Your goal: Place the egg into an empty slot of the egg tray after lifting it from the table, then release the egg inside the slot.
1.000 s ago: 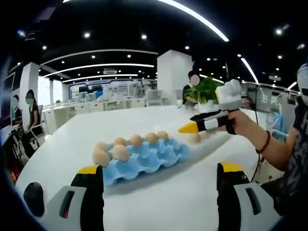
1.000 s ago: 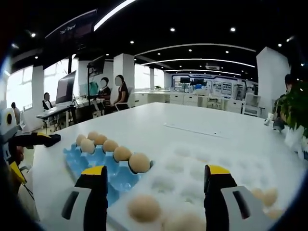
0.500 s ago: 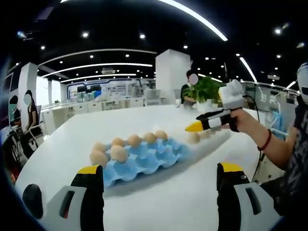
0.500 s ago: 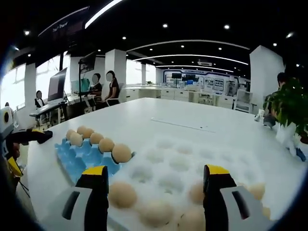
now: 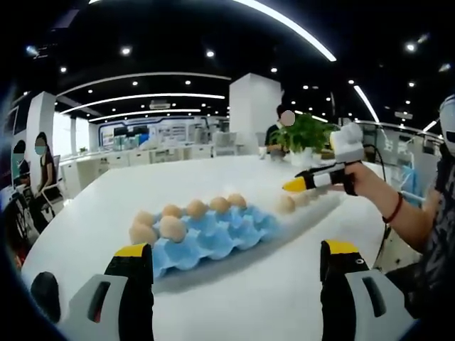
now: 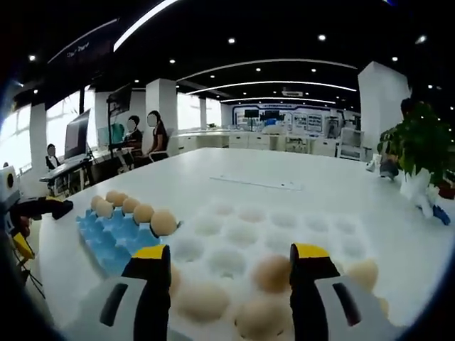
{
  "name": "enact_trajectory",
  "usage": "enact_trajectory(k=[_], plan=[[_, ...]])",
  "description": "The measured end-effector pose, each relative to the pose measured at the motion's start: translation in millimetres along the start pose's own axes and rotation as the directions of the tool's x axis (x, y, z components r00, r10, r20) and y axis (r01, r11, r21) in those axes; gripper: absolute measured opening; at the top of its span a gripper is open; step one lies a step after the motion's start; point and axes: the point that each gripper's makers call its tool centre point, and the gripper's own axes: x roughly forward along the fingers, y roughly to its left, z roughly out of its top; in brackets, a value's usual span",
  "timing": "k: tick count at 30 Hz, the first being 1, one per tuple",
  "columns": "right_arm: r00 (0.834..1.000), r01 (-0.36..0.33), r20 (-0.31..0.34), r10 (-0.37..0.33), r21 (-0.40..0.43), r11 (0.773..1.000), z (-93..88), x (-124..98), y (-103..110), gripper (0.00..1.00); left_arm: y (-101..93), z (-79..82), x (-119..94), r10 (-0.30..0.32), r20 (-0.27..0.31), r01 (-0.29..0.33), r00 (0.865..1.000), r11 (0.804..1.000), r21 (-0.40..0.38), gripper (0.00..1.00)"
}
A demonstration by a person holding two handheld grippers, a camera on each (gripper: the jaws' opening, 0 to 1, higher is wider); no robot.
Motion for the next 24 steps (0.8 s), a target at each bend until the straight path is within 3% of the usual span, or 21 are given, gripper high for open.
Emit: enact_trajectory(k=[15, 24], plan=[[0.998, 0.056, -0.024, -0.056, 0.010, 0.998, -10.5, -2, -22, 0.56, -1.8, -1.2, 1, 0.004, 0.002, -0.004, 1.000, 1.000, -0.007, 1.00], [0.993, 0.095, -0.071, -0.097, -0.030, 0.995, -14.5, 7, -30, 0.40, 2.8, 0.9, -1, 0.024, 0.012, -0.024, 1.000, 1.000, -0.009, 1.00]])
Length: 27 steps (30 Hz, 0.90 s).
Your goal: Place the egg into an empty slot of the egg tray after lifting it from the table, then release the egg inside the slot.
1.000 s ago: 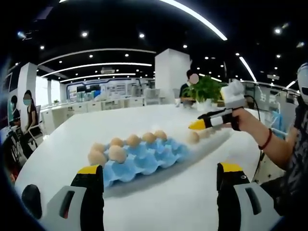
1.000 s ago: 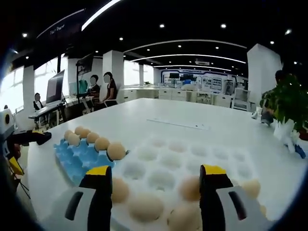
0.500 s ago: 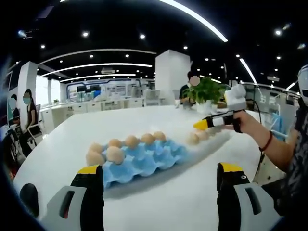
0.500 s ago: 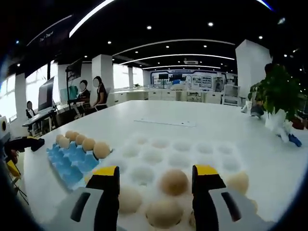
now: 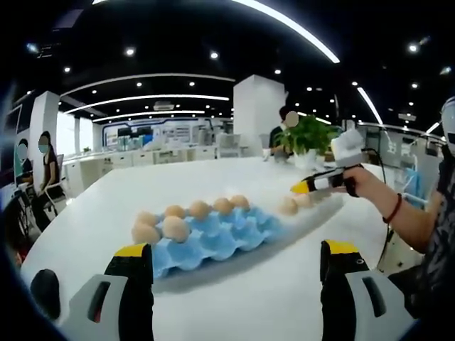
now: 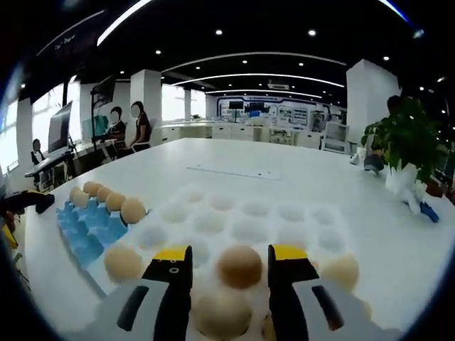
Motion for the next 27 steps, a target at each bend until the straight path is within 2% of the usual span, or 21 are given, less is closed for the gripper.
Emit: enact_trajectory(k=[5, 7, 9, 13, 17, 21, 22, 27], plan=[[0.998, 0.047, -0.043, -0.049, -0.039, 0.998, -7.3, 5, -6, 0.34, 0.9, -1.6, 0, 0.002, -0.006, -0.002, 1.000, 1.000, 0.000, 1.00], [0.998, 0.043, -0.054, -0.043, 0.000, 0.999, -8.4, 7, -6, 0.34, 2.1, -1.0, 0, 0.005, -0.003, -0.005, 1.000, 1.000, -0.001, 1.00], [0.997, 0.046, -0.059, -0.045, 0.006, 0.999, -9.0, 8, -6, 0.33, 2.5, 0.5, 0, 0.004, 0.002, -0.004, 1.000, 1.000, -0.004, 1.00], [0.993, 0.087, -0.082, -0.081, 0.071, 0.994, -12.4, 8, -9, 0.32, 3.4, 0.6, -1, 0.004, -0.001, -0.004, 1.000, 1.000, 0.001, 1.00], [0.991, 0.104, -0.097, -0.098, 0.065, 0.992, -12.7, 9, -8, 0.32, 4.0, 3.2, -2, 0.001, 0.018, -0.001, 1.000, 1.000, -0.011, 1.00], [0.989, 0.135, -0.082, -0.126, 0.120, 0.984, -11.3, 8, -15, 0.28, 6.3, 2.9, -3, 0.007, 0.013, -0.007, 1.000, 1.000, -0.004, 1.00], [0.990, 0.118, -0.087, -0.108, 0.112, 0.987, -11.8, 8, -14, 0.28, 6.7, 2.2, -3, 0.009, 0.008, -0.009, 1.000, 1.000, -0.001, 1.00], [0.989, 0.124, -0.089, -0.115, 0.094, 0.988, -11.5, 9, -12, 0.28, 5.5, 1.8, -2, 0.007, 0.007, -0.007, 1.000, 1.000, 0.002, 0.99]])
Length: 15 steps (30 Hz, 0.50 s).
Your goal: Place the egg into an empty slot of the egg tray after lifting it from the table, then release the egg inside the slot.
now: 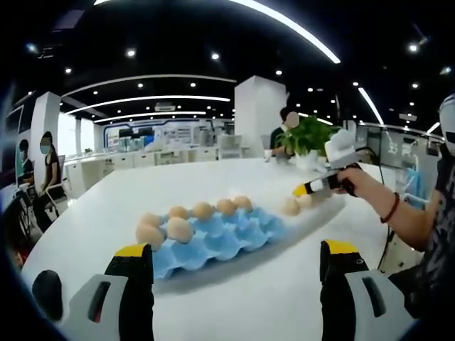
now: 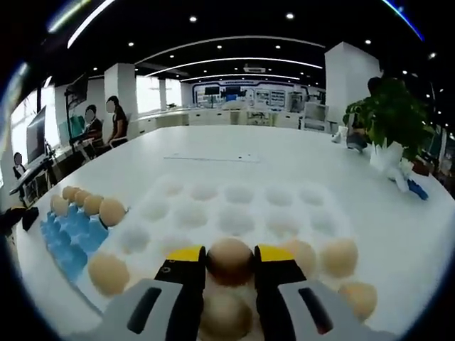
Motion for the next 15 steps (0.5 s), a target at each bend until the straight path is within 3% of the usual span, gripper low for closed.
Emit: enact_trajectory(k=[15], plan=[[1.000, -0.006, 0.008, 0.006, 0.011, 1.000, 0.9, -0.4, -2.8, 0.27, -6.2, -3.0, 0.5, -0.002, -0.012, 0.002, 1.000, 1.000, 0.007, 0.99]])
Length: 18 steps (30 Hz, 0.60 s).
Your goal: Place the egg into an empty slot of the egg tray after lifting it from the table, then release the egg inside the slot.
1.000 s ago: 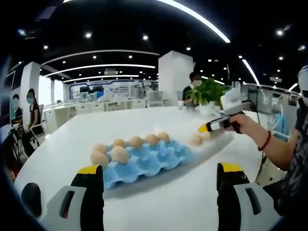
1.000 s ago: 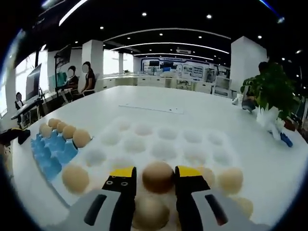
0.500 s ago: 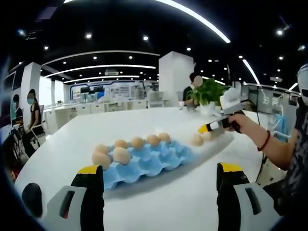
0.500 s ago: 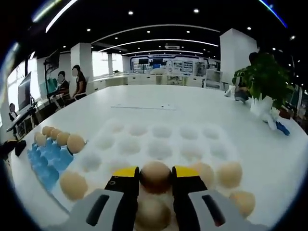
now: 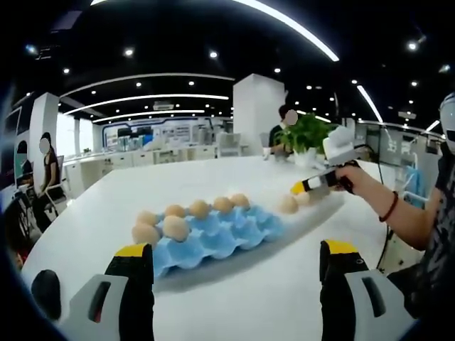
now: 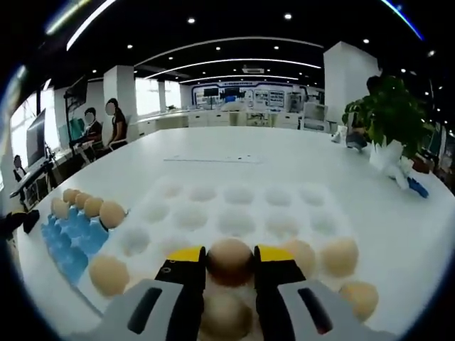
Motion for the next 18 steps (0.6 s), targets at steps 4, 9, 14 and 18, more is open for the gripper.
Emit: enact_trajectory(k=[4, 9, 14, 18], plan=[[1.000, -0.002, 0.004, 0.002, 0.023, 1.000, 0.5, -1, -1, 0.27, 0.6, 1.1, -1, -0.001, 0.007, 0.001, 1.000, 1.000, -0.002, 0.99], [1.000, -0.008, 0.025, 0.007, 0.018, 1.000, 1.5, -3, 1, 0.27, 3.1, -0.2, -3, 0.006, 0.005, -0.006, 1.000, 1.000, -0.002, 0.99], [0.996, -0.007, 0.085, 0.008, -0.016, 1.000, 12.3, -9, 3, 0.27, 2.8, -0.7, -1, 0.001, 0.002, -0.001, 1.000, 1.000, -0.005, 0.99], [0.993, -0.017, 0.121, 0.018, -0.015, 1.000, 19.5, -13, 3, 0.27, 1.6, 0.0, 1, -0.002, 0.002, 0.002, 1.000, 1.000, -0.004, 0.99]])
